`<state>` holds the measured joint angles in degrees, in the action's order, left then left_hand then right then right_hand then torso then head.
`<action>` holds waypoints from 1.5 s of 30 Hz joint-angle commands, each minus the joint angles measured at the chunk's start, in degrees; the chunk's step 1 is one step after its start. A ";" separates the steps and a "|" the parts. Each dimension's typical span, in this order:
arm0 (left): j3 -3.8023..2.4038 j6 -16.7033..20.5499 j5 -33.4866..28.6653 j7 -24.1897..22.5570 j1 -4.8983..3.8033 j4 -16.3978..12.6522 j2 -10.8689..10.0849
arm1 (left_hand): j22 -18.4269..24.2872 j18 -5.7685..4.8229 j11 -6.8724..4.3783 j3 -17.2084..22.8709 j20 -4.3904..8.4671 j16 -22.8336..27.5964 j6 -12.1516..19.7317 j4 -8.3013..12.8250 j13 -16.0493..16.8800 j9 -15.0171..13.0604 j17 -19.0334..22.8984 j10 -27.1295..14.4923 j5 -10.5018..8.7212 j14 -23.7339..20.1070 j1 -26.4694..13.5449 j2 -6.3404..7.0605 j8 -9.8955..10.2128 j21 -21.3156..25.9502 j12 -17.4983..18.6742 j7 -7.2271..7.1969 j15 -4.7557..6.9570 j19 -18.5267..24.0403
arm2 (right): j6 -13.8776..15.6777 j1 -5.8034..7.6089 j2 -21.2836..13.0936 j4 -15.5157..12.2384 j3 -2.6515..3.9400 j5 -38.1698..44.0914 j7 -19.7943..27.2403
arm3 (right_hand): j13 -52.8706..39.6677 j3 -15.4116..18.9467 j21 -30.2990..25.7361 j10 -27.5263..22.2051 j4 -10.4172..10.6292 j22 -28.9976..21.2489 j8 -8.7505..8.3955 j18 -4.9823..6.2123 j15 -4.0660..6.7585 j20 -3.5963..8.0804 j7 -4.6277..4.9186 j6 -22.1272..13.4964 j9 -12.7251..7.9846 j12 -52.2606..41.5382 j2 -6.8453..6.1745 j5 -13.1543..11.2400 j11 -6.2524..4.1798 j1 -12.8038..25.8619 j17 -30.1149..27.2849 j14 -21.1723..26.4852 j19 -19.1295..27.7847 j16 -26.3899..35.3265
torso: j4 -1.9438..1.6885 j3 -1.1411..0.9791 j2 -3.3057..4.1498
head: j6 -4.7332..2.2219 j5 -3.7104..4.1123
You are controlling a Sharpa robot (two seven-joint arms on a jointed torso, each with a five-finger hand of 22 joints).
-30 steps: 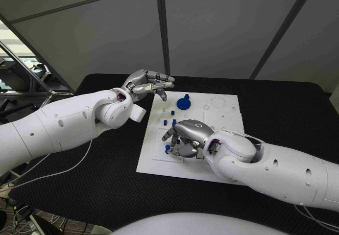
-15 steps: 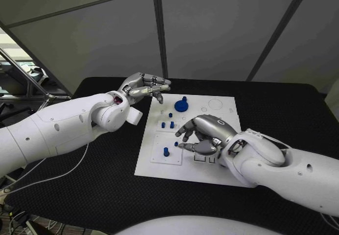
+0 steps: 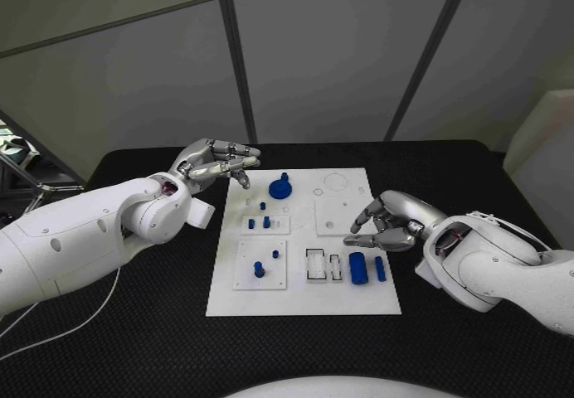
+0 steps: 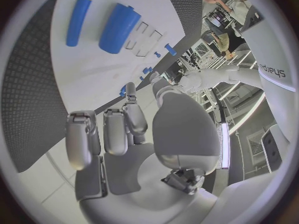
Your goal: Assemble the parts on the task board
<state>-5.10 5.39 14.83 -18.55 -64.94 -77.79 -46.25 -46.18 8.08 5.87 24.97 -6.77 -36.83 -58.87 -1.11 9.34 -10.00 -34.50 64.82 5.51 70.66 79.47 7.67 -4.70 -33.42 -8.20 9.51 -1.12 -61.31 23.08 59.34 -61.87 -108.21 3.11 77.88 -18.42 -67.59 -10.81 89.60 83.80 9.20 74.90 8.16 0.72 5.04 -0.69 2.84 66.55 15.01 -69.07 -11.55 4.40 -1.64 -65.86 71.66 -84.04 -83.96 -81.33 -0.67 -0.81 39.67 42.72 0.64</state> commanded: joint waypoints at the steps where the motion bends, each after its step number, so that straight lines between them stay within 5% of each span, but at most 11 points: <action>1: -0.03 -0.31 -0.26 -0.33 0.00 -0.14 0.03 | 0.06 2.35 0.01 -0.36 -0.32 0.32 -0.02 -0.07 0.05 -0.06 0.06 -0.19 -0.30 -0.17 -0.37 -0.12 0.35 0.22 -0.02 0.14 -0.05 0.10 | -2.15 -0.02 -0.86 -0.15 0.04 1.49 -7.14 | -2.29 2.51 0.40 -0.45 2.05 15.10 0.18 -0.72 0.51 -0.25 -0.27 -0.49 1.89 -2.09 0.14 0.80 0.17 -0.05 0.95 -2.90 -6.04 -0.55 | 0.57 0.06 -0.08 | -0.12 1.08; 8: -0.02 -0.25 -0.26 -0.46 0.13 -0.32 -0.13 | 0.07 2.35 0.01 -0.38 -0.33 0.33 -0.02 -0.08 0.07 -0.06 0.06 -0.20 -0.31 -0.17 -0.38 -0.11 0.36 0.24 -0.02 0.13 -0.05 0.10 | -3.88 -0.44 -1.92 -0.86 0.01 5.50 -12.15 | -4.61 7.91 0.40 -0.61 7.31 15.10 0.24 -0.72 0.48 -0.18 -0.30 -0.99 6.09 -4.00 -0.06 1.59 -0.03 0.00 2.60 -3.09 -6.04 -1.42 | 0.67 0.14 -0.24 | 0.16 1.59; 20: -0.01 -0.17 -0.26 -0.57 0.20 -0.51 -0.52 | 0.07 2.35 0.01 -0.38 -0.33 0.33 -0.02 -0.08 0.07 -0.06 0.06 -0.20 -0.31 -0.17 -0.38 -0.11 0.36 0.24 -0.02 0.13 -0.05 0.10 | -7.37 -1.65 -1.65 -2.49 -0.08 11.69 -16.00 | -5.43 12.66 0.40 -0.68 7.71 15.10 1.08 -0.72 0.73 0.01 -0.71 -0.58 11.14 -4.40 0.44 2.06 -0.41 2.79 3.68 -3.20 -6.04 -1.91 | 0.71 0.13 -0.19 | 0.36 1.78; 45: -0.01 -0.21 -0.26 -0.47 0.23 -0.48 -0.86 | 0.07 2.35 0.01 -0.38 -0.33 0.33 -0.02 -0.08 0.07 -0.06 0.06 -0.20 -0.31 -0.17 -0.38 -0.11 0.36 0.24 -0.02 0.13 -0.05 0.10 | -9.08 -4.97 1.65 -1.26 -0.12 14.47 -16.27 | -5.80 13.52 0.40 -0.55 7.70 15.10 1.41 -0.72 0.85 0.12 -0.93 -0.25 12.91 -4.63 0.59 2.18 -0.58 2.83 4.41 -3.32 -6.04 -2.25 | 0.68 0.17 -0.19 | 0.78 1.49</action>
<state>-5.07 5.42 14.82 -18.61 -64.64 -78.14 -47.08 -46.19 8.09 5.86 24.97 -6.77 -36.83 -58.86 -1.11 9.32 -9.97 -34.51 64.83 5.51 70.66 79.47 7.67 -4.70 -33.42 -8.20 9.51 -1.12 -61.31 15.08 54.39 -60.48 -109.60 3.00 91.08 -34.45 -73.36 2.36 89.82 83.31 17.00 74.90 9.31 0.41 5.44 -0.70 2.25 66.30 27.85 -73.45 -11.05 6.30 -1.95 -63.54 74.94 -84.04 -83.95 -83.34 0.00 -0.63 39.48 43.49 2.12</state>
